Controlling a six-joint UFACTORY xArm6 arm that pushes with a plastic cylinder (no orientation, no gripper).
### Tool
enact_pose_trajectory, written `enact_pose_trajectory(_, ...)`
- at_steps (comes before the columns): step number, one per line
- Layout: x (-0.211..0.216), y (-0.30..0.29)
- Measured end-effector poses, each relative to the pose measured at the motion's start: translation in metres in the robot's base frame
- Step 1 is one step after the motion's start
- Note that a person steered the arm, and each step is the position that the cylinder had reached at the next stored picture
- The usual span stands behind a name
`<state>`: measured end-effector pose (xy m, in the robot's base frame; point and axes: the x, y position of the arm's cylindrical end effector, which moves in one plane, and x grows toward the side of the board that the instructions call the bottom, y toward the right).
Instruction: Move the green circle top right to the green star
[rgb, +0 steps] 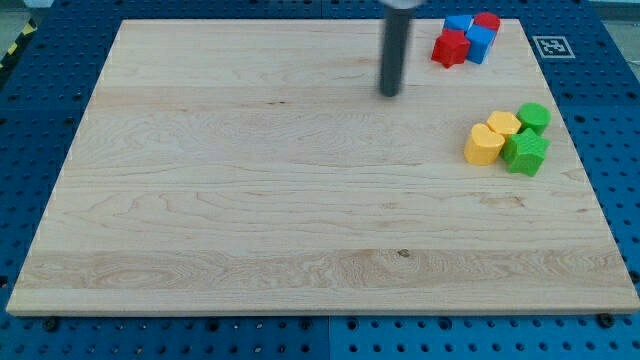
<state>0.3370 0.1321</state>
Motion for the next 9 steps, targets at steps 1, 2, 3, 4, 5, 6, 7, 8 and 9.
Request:
enact_pose_trajectory(1, 0.009, 0.073)
enact_pose_trajectory(2, 0.015, 0.096)
enact_pose_trajectory(3, 0.032, 0.108)
enact_pose_trajectory(4, 0.046, 0.114)
enact_pose_trajectory(5, 0.050, 0.115)
enact_pose_trajectory(6, 0.056, 0.115)
enact_pose_trajectory(7, 0.059, 0.124)
enact_pose_trajectory(8, 0.059, 0.158)
enact_pose_trajectory(9, 0.059, 0.185)
